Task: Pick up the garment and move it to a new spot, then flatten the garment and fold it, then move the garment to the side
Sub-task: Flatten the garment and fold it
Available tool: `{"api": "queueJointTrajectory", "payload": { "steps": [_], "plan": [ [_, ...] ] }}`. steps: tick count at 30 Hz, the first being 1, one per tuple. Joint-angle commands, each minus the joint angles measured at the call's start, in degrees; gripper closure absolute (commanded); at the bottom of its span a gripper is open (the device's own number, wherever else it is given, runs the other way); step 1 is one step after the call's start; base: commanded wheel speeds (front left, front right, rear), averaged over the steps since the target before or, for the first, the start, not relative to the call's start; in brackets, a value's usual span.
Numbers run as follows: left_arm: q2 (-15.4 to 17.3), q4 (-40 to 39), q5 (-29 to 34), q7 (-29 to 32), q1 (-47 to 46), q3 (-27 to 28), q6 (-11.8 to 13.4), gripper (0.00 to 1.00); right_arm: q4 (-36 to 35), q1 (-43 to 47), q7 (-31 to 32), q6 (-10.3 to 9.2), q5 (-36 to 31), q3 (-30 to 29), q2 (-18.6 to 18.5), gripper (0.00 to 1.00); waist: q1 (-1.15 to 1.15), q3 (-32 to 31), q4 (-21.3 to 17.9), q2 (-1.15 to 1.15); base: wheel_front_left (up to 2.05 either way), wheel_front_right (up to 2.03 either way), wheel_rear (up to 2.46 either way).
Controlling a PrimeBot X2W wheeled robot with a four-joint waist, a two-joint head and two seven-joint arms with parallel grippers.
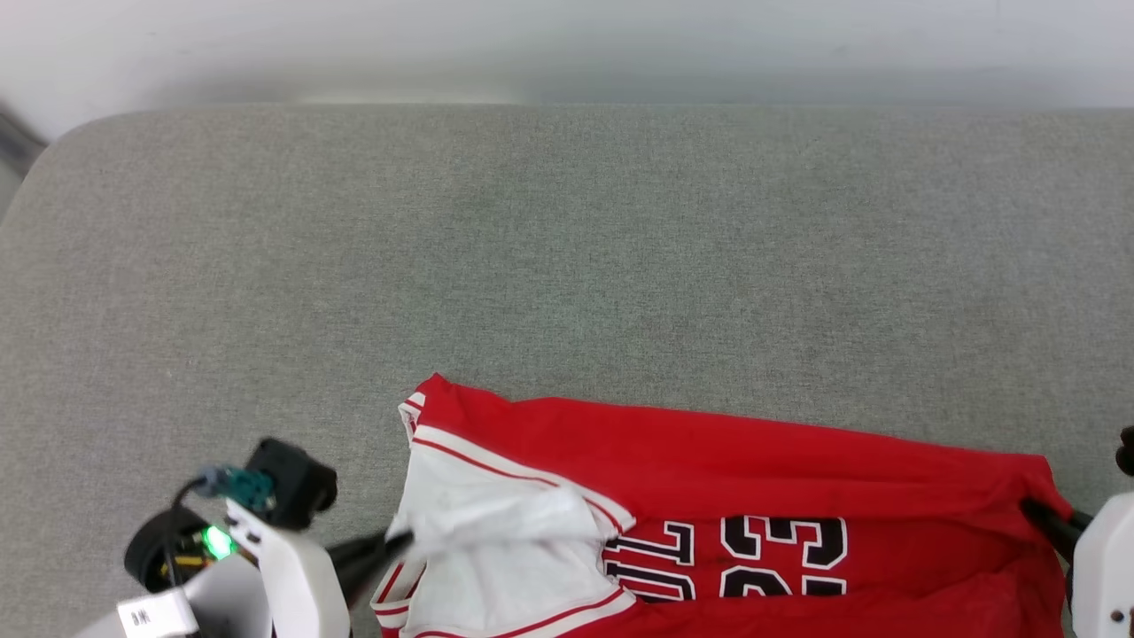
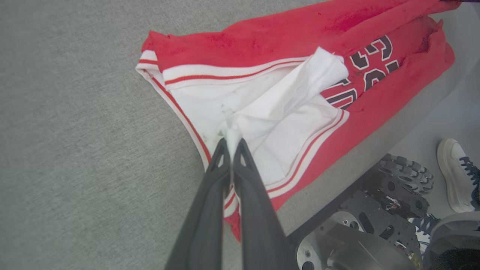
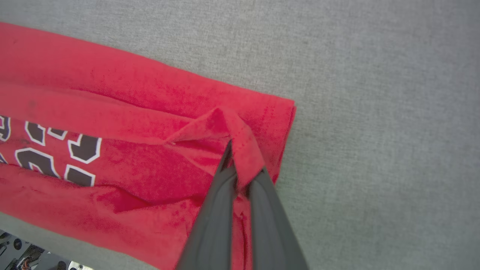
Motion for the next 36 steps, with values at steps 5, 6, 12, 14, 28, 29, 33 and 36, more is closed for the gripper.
{"api": "queueJointTrajectory", "payload": {
  "steps": [5, 6, 12, 14, 28, 29, 33, 36],
  "plan": [
    [0.47, 1.51, 0.51, 1.87, 2.13, -2.20, 0.56, 1.00, -0.04, 2.68, 0.19, -0.02, 0.44, 1.78, -2.24, 1.00, 0.00, -0.03, 0.05, 0.00, 0.00, 0.00, 0.00],
    [0.23, 2.10, 1.03, 2.05, 2.07, -2.73, 0.47, 1.00, 0.20, 2.91, 0.09, -0.02, 0.66, 2.12, -2.48, 1.00, 0.00, 0.02, 0.04, 0.00, 0.00, 0.00, 0.00],
    [-2.12, 5.56, 2.96, 2.64, 1.45, -5.43, -0.48, 1.00, 1.58, 2.96, -1.00, -0.02, 0.66, 4.85, -4.77, 1.00, 0.00, 0.28, -0.06, 0.00, 0.00, 0.00, 0.00],
    [-2.79, 6.77, 3.40, 2.48, 1.31, -6.01, -0.85, 1.00, 1.92, 2.66, -1.43, -0.02, 1.18, 5.69, -5.23, 1.00, 0.00, 0.32, -0.14, 0.00, 0.00, 0.00, 0.00],
    [-6.84, 11.86, 6.28, -2.19, 0.94, -7.55, -2.26, 0.00, 3.58, 1.66, -4.06, -0.02, 3.32, 10.83, -6.56, 0.00, 0.00, -1.94, -0.32, 0.00, 0.00, 0.00, 0.00],
    [-7.30, 11.78, 6.47, -3.40, 0.70, -7.05, -1.92, 0.00, 3.33, 1.67, -4.39, -0.02, 3.66, 10.72, -6.62, 0.00, 0.00, -2.25, -0.33, 0.00, 0.00, 0.00, 0.00],
    [-9.24, 11.21, 7.03, -8.81, 0.33, -4.79, -0.46, 0.00, 1.90, 2.34, -5.71, -0.02, 5.76, 8.95, -5.61, 0.00, 0.00, -3.76, -0.28, 0.00, 0.00, 0.00, 0.00],
    [-10.86, 11.39, 7.80, -14.36, 0.19, -2.31, 1.10, 0.00, -0.22, 2.47, -6.98, -0.02, 6.70, 6.55, -4.23, 0.00, 0.00, -4.86, -0.36, 0.00, 0.00, 0.00, 0.00]
  ]
}}
